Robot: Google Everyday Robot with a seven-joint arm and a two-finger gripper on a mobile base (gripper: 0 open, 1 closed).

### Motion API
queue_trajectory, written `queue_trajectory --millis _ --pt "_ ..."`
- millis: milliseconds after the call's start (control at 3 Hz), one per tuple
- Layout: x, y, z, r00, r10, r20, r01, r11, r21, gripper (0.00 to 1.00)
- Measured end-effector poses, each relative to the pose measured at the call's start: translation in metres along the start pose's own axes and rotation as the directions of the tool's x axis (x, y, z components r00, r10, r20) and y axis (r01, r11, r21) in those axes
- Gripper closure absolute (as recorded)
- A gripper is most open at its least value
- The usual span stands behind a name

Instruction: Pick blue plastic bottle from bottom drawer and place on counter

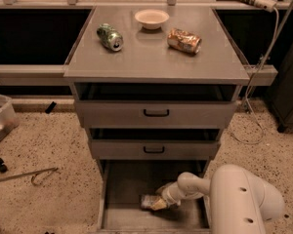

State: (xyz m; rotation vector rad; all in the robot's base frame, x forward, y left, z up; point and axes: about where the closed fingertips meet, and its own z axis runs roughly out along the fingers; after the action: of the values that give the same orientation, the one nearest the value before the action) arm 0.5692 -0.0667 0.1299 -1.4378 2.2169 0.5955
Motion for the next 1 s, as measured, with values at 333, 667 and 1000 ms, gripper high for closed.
queue_trajectory --millis 333,667,1000 --pt "-0.010 0.009 -0.029 0.999 0.010 0.046 -0.011 0.9997 0.020 0.89" --pt "-0.054 0.023 -0.108 0.984 -0.021 0.177 0.003 0.9947 0.103 1.00" --pt "-0.087 0.065 -0.163 0.949 -0.077 0.304 0.045 0.9929 0.110 1.00"
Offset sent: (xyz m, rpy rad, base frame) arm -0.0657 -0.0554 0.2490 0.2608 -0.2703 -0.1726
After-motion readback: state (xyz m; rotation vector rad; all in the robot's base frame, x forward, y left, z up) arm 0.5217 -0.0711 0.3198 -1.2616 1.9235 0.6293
